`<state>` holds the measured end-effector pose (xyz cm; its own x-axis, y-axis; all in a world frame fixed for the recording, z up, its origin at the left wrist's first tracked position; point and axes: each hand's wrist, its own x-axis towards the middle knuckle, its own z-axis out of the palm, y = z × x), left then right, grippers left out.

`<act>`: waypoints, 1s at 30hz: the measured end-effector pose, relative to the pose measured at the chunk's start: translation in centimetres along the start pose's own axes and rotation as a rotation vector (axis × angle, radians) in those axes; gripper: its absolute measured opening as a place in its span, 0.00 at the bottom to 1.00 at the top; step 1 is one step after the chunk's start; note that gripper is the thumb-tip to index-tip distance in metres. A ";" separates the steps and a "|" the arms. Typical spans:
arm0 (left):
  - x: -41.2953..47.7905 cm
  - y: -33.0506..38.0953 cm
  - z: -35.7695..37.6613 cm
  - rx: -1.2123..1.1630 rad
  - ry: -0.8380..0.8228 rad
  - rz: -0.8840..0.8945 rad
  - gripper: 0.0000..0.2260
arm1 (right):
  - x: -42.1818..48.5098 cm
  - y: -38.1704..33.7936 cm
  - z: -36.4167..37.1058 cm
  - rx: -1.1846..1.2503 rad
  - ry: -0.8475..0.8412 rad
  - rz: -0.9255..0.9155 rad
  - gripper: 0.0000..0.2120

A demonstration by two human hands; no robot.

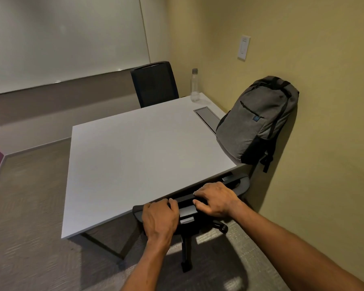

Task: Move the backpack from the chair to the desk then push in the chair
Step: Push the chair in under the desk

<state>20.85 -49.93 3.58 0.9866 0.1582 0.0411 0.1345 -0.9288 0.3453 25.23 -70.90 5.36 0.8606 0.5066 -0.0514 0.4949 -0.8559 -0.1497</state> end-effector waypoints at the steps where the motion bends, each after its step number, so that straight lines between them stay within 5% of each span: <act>1: -0.2 -0.1 0.1 0.001 0.006 -0.002 0.24 | -0.1 0.0 0.1 -0.002 0.006 -0.008 0.32; 30: 5.6 -0.3 -1.1 0.084 -0.046 -0.040 0.27 | 6.4 1.3 -1.3 -0.047 0.030 0.025 0.27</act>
<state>26.22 -48.38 4.76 0.9832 0.1819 -0.0153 0.1793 -0.9471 0.2663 31.58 -68.89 6.10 0.8755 0.4825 -0.0247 0.4780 -0.8724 -0.1019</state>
